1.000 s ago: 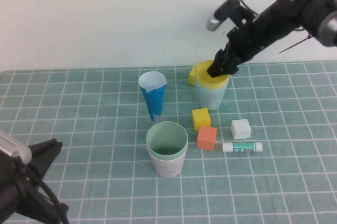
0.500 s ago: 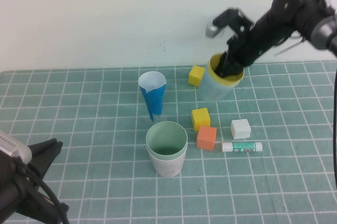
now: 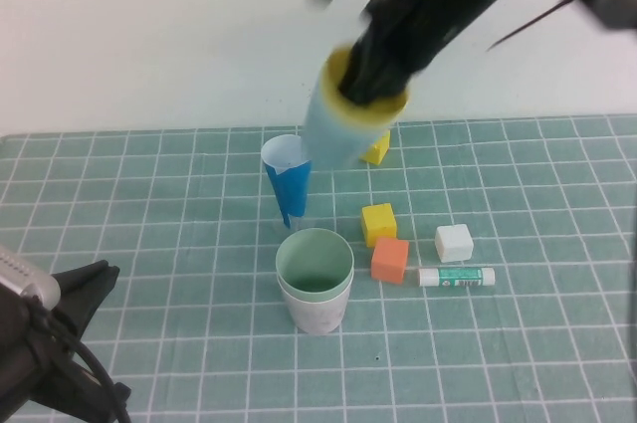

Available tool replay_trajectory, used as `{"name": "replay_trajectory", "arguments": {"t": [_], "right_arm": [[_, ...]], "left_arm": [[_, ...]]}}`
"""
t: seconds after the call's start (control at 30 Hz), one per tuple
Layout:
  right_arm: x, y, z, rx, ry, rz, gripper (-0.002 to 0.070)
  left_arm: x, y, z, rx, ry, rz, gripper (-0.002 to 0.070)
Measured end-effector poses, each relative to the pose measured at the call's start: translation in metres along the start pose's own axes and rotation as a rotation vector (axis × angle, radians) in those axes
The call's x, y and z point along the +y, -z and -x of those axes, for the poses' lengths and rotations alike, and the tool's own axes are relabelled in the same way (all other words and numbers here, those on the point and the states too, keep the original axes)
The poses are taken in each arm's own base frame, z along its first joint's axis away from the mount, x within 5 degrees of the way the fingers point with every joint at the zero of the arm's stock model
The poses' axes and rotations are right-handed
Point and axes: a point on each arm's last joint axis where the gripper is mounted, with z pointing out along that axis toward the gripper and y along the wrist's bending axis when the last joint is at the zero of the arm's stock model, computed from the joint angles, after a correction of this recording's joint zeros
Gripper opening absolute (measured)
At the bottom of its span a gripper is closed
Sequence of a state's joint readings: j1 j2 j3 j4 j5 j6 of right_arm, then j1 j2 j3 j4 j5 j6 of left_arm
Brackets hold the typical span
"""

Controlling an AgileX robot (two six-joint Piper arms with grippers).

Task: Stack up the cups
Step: Place the blue cup on the green cup

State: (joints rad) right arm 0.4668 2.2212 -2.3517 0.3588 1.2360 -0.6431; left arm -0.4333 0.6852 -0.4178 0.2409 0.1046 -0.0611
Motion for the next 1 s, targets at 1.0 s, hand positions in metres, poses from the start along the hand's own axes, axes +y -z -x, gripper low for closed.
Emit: {"name": "replay_trajectory", "arguments": {"t": [1.0], "right_arm": [[0.071,-0.087,-0.017,0.322,0.097,0.043,0.0292]], "left_arm": [[0.000,0.000,-0.003,0.035,0.035,0.001,0.0000]]}}
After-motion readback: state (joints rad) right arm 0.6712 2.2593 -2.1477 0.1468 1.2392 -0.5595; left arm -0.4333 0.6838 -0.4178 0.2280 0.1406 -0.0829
